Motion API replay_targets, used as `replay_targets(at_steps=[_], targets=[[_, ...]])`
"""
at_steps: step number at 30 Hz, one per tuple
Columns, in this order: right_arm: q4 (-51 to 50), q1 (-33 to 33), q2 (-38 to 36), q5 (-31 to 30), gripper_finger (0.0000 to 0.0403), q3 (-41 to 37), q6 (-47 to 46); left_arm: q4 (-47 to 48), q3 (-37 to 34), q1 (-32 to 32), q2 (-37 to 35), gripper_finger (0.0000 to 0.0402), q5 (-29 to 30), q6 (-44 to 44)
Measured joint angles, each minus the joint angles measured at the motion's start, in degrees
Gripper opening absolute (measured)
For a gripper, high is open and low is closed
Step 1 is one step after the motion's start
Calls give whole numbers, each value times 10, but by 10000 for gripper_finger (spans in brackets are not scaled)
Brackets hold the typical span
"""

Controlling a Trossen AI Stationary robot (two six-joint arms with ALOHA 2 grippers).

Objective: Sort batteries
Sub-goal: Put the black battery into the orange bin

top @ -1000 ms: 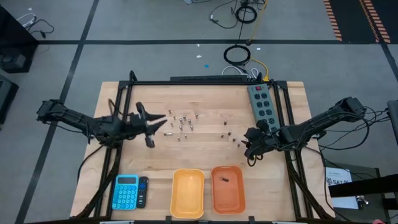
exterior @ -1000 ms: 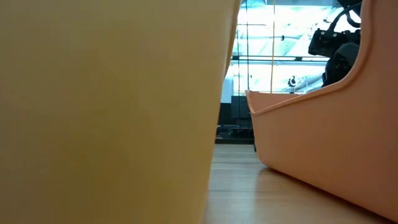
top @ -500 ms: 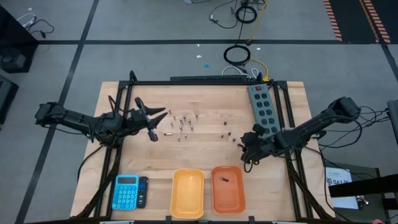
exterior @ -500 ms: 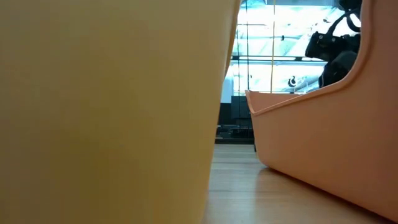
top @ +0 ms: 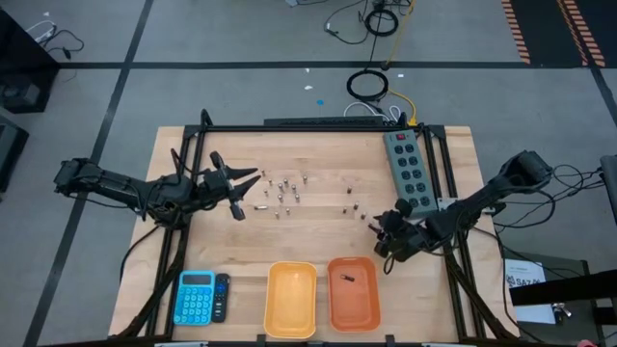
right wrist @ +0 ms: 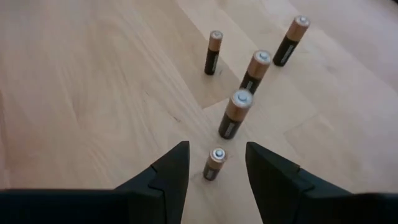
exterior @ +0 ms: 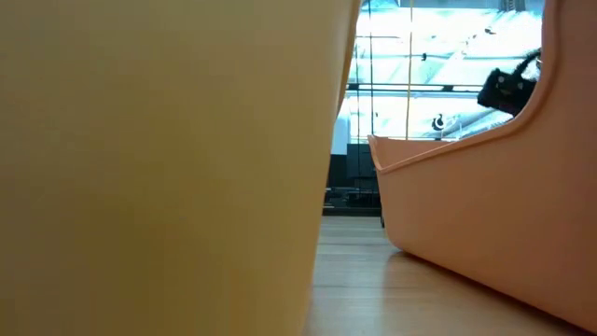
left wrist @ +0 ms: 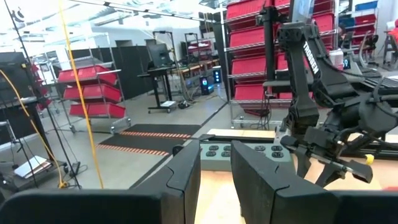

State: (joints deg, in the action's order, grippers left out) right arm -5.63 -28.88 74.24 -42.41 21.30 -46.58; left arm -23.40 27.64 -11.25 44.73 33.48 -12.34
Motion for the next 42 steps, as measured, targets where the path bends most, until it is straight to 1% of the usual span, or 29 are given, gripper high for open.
replay_targets(at_steps=[5,12,22,26,28,30,32,35,36,39,42], targets=[[78,0,0,-1,151,-36,5,-1,0,0,0,99,-2,0],[102,0,8,-1,151,-42,8,-7,0,0,0,99,-2,-2],[178,0,90,-21,151,-42,12,-6,0,0,0,99,-2,-3],[184,0,112,-25,146,-42,-4,-4,0,0,0,99,-2,-3],[185,0,120,-25,134,-42,-7,-2,0,0,0,99,-2,-4],[188,0,127,-25,114,-42,-12,-2,0,0,0,99,-2,-4],[187,0,129,-25,82,-42,-17,-2,1,0,0,99,-2,-4],[189,0,129,-25,24,-42,-20,-2,0,0,0,99,-2,-4],[191,0,129,-25,16,-42,-20,-1,1,0,0,99,-2,-4],[191,0,126,-24,16,-42,-21,-1,0,0,0,99,-2,-2],[192,0,106,-24,11,-42,-13,-1,0,0,0,99,-2,0]])
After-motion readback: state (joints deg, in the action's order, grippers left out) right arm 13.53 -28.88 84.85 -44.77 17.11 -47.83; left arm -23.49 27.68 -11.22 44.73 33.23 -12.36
